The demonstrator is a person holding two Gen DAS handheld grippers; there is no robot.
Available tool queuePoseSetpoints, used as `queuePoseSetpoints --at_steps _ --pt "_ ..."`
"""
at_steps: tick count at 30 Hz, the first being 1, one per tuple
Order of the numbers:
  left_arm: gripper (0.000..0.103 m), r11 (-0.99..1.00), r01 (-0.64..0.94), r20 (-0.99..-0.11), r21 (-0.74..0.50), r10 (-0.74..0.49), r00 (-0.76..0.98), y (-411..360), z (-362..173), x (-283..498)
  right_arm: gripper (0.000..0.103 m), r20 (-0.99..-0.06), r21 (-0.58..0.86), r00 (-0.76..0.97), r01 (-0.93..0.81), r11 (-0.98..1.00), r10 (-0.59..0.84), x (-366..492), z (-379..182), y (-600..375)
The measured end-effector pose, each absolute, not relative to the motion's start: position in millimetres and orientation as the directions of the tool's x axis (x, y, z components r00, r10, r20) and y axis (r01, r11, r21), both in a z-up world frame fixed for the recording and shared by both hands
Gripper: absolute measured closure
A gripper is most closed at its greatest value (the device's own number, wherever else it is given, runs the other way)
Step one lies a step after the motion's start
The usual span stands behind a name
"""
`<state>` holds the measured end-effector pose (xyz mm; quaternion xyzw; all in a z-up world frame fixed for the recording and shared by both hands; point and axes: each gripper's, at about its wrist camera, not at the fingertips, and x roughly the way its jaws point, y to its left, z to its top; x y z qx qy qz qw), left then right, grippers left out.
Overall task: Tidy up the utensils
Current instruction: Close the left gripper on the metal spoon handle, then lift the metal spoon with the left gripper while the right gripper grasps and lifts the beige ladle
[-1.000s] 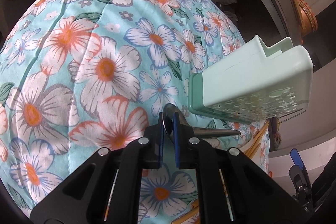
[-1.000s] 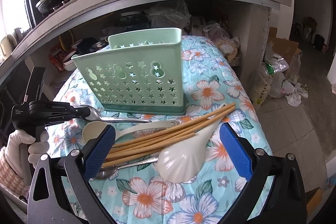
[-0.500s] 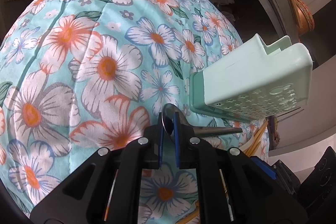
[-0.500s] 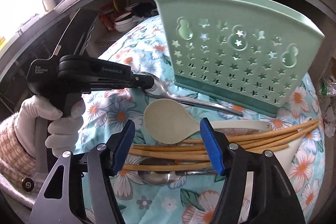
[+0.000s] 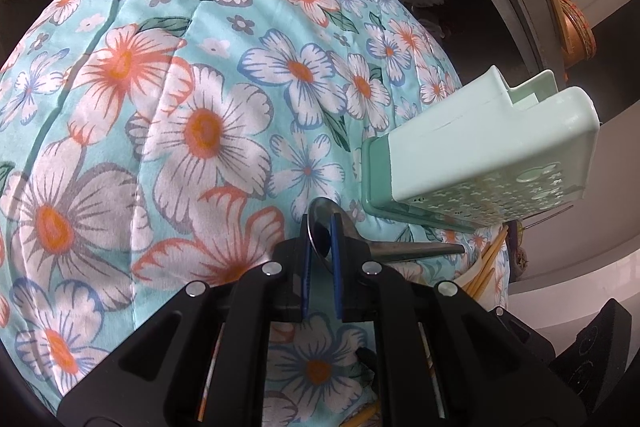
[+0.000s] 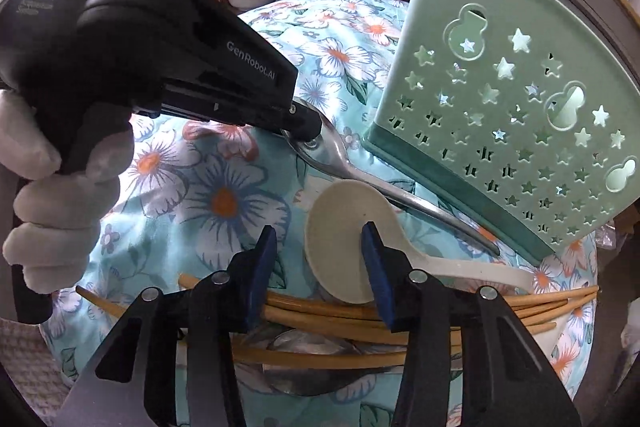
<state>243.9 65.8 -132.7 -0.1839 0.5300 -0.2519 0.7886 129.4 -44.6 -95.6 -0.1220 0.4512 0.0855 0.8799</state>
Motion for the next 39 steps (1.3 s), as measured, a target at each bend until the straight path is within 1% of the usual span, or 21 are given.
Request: queuePoseSetpoints --at_steps 3,4,5,11,14,18,22,27,31,35,39 --pt "0.094 0.806 0.202 -0.743 -0.556 -0.591 0.314 65.7 -132.5 243.6 0.078 -0.802 -0.171 0.597 -0.25 0.953 0.013 128.0 -95.4 -41.2" --pt "0.094 0.806 0.202 -0.743 -0.556 -0.591 0.313 66.0 -132.4 243.2 0.086 -0.798 -0.179 0.602 -0.246 0.953 0.005 127.1 -95.1 -40.5" --pt "0.094 0.807 0.203 -0.743 -0.555 -0.59 0.315 65.6 -132.8 243.5 0.088 -0.796 -0.179 0.605 -0.244 0.953 0.005 126.1 -94.4 -40.1" --pt "0.094 0.816 0.216 -0.744 -0.537 -0.578 0.335 63.0 -131.4 241.0 0.092 -0.772 -0.172 0.635 -0.224 0.959 0.01 120.2 -78.6 -43.4" --pt "0.095 0.833 0.236 -0.749 -0.5 -0.553 0.365 60.1 -125.7 236.3 0.094 -0.749 -0.167 0.662 -0.212 0.963 0.015 112.6 -64.7 -47.2" --pt "0.095 0.856 0.249 -0.751 -0.453 -0.517 0.41 60.5 -115.1 229.8 0.095 -0.729 -0.129 0.683 -0.195 0.972 0.041 101.1 -45.1 -55.7" --pt "0.097 0.869 0.268 -0.73 -0.415 -0.494 0.472 66.4 -96.6 218.4 0.096 -0.698 -0.084 0.712 -0.178 0.98 0.069 91.3 -21.7 -67.7" --pt "0.1 0.882 0.309 -0.674 -0.356 -0.472 0.569 71.7 -59.2 196.1 0.097 -0.643 -0.011 0.759 -0.149 0.989 0.107 79.6 18.2 -95.8" --pt "0.101 0.889 0.357 -0.609 -0.286 -0.456 0.649 70.2 -23.0 174.4 0.097 -0.606 0.098 0.783 -0.106 0.99 0.144 66.6 46.8 -137.7" --pt "0.101 0.869 0.411 -0.532 -0.277 -0.495 0.687 68.9 11.1 155.7 0.097 -0.564 0.209 0.805 -0.075 0.975 0.182 56.7 69.1 -177.4" --pt "0.101 0.854 0.454 -0.474 -0.255 -0.519 0.711 67.4 40.1 139.7 0.097 -0.544 0.278 0.813 -0.061 0.959 0.209 58.3 73.3 -200.5"
